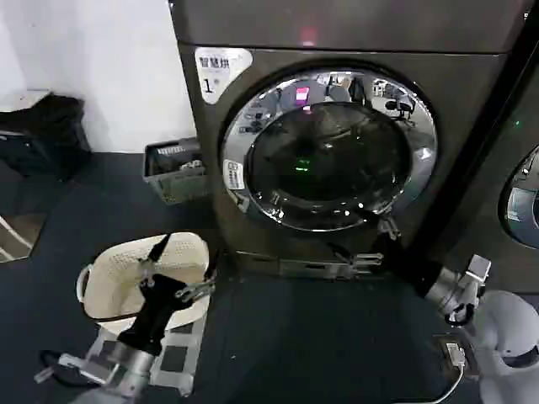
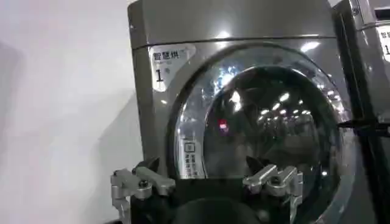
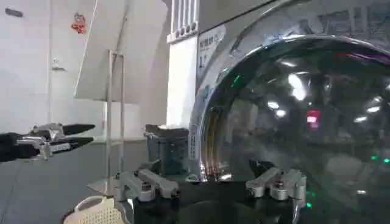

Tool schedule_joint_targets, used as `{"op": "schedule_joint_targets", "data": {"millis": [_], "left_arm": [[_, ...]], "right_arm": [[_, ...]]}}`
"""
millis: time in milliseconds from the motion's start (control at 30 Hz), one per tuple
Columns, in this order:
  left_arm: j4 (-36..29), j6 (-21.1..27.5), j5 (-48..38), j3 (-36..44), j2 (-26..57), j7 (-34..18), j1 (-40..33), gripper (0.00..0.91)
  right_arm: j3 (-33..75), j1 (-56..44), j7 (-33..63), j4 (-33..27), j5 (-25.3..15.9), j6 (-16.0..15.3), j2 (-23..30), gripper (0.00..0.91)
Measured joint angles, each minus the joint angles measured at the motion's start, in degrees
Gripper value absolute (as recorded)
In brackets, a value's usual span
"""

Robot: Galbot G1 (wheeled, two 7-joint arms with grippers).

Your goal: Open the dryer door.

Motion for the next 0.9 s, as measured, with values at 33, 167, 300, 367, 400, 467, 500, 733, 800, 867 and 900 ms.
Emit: {"op": "schedule_joint_targets", "data": {"millis": [33,167,300,367,400,467,500,733,800,867,900], "left_arm": [[-0.1,0.2,0.3,0.1,0.0,0.1,0.1,0.907],[0.0,-0.6,3.1,0.5,0.2,0.6,0.8,0.907],[-0.2,-0.6,4.0,0.6,0.1,0.4,1.1,0.907],[-0.6,-0.3,4.5,0.8,-0.2,0.3,1.3,0.907],[-0.7,-0.1,4.7,0.9,-0.2,0.3,1.4,0.907],[-0.9,0.0,5.4,1.1,-0.4,0.3,1.5,0.907],[-1.0,0.1,5.6,1.3,-0.5,0.1,1.6,0.907],[-1.4,1.0,6.1,1.3,-1.2,-0.3,2.3,0.907],[-1.5,1.0,6.4,1.4,-1.6,-0.6,2.3,0.907],[-1.5,0.9,6.4,1.5,-1.8,-0.6,2.4,0.907],[-1.5,0.9,6.2,1.4,-1.8,-0.7,2.5,0.907]], "right_arm": [[-0.6,0.6,0.2,-0.4,-0.5,0.9,-0.1,0.907],[-4.0,4.2,0.8,-2.4,-2.6,2.7,-0.3,0.907],[-8.5,8.7,1.1,-5.2,-2.7,1.0,-0.1,0.907],[-11.1,11.1,1.2,-7.0,-3.1,0.5,0.4,0.907],[-12.3,12.3,1.3,-8.0,-3.1,0.5,0.6,0.907],[-14.9,14.8,1.3,-10.2,-3.0,0.5,1.1,0.907],[-16.2,15.9,1.5,-11.3,-3.0,0.5,1.5,0.907],[-23.2,23.3,3.8,-18.9,-3.1,0.5,3.4,0.907],[-25.0,25.6,4.2,-21.1,-3.7,1.4,4.1,0.907],[-26.4,27.5,4.3,-22.9,-4.6,2.3,4.7,0.907],[-27.2,28.4,4.4,-23.7,-5.3,2.9,5.1,0.907]]}}
